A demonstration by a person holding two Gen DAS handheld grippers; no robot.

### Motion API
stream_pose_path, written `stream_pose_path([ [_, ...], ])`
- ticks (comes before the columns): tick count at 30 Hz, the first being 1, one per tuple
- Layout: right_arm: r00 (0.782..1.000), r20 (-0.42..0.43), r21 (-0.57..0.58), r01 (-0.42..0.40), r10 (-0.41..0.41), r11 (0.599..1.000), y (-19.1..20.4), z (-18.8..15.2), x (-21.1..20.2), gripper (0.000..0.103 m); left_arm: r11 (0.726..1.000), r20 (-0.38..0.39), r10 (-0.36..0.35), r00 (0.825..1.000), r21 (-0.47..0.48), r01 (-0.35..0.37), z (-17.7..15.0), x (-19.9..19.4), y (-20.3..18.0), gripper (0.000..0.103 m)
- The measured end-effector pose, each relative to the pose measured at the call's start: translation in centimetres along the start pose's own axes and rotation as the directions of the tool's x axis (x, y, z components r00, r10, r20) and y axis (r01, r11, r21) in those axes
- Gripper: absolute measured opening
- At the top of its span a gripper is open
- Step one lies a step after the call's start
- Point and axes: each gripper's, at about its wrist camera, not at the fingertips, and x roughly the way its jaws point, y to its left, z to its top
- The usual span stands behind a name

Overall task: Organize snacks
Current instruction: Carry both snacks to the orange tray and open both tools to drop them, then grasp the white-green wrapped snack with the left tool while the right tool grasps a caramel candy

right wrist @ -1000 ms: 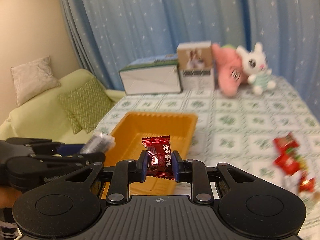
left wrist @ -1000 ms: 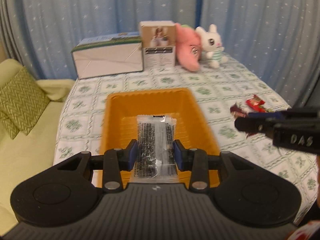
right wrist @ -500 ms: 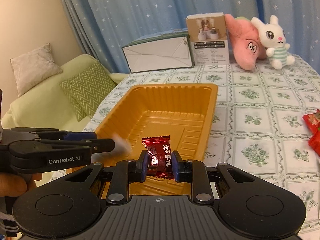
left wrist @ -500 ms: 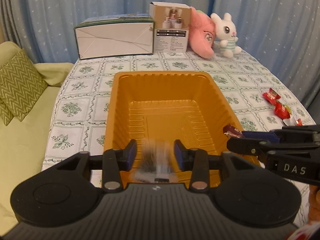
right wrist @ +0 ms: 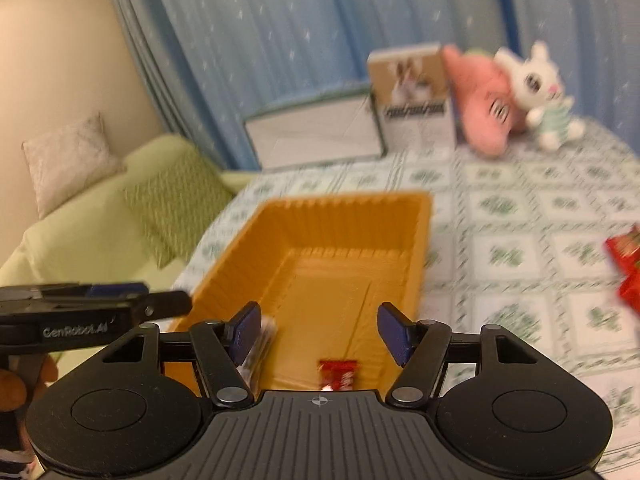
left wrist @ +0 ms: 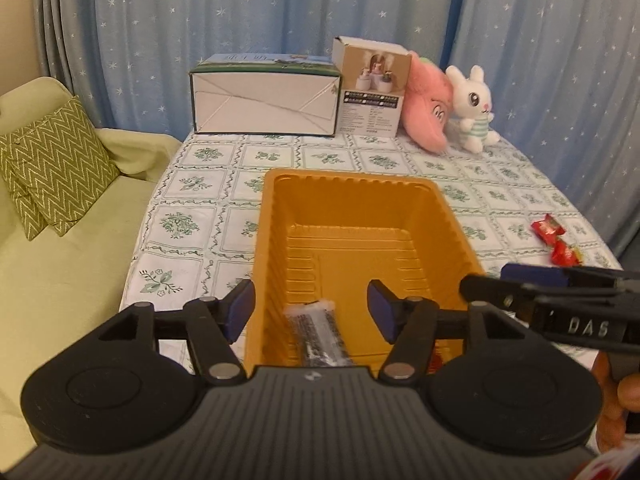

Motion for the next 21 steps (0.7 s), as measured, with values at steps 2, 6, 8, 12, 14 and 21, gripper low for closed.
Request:
stream_pose_path([
  [2,0.999,0.031,-0.009,0.029,-0.029,1.0,-0.2,0.1,-1.4,0.065,1.0,0.009,-0.009,1.0,0.0,0.009,-0.1,-1.0,-0.6,0.064],
  [6,0.993,0.087,-0.001,0.078,-0.078,0.997,-0.9,0.0,-5.0,0.065,0.999,0.03,-0.044,0.999,0.01,0.044,0.0,-3.0,-2.6,0.068],
  [8,0.989,0.104,0.006,0.105,-0.105,0.994,-1.3,-0.4,-6.9,0.065,0.998,0.042,-0.064,0.997,0.018,0.063,0.2,-4.0,-3.7,0.072],
  [12,0.978,0.103,0.037,0.177,-0.18,0.984,-2.8,-1.5,-10.7,0.065,0.992,0.067,-0.119,0.991,0.043,0.116,0.3,-6.2,-6.5,0.076],
  [14,0.971,0.107,0.074,0.208,-0.215,0.975,-3.9,-2.3,-12.6,0.065,0.988,0.074,-0.144,0.987,0.06,0.14,0.1,-6.9,-8.1,0.079],
  [21,0.934,0.108,0.191,0.316,-0.34,0.929,-7.6,-4.5,-19.6,0.065,0.971,0.053,-0.227,0.972,0.087,0.222,-0.7,-8.0,-14.4,0.087],
])
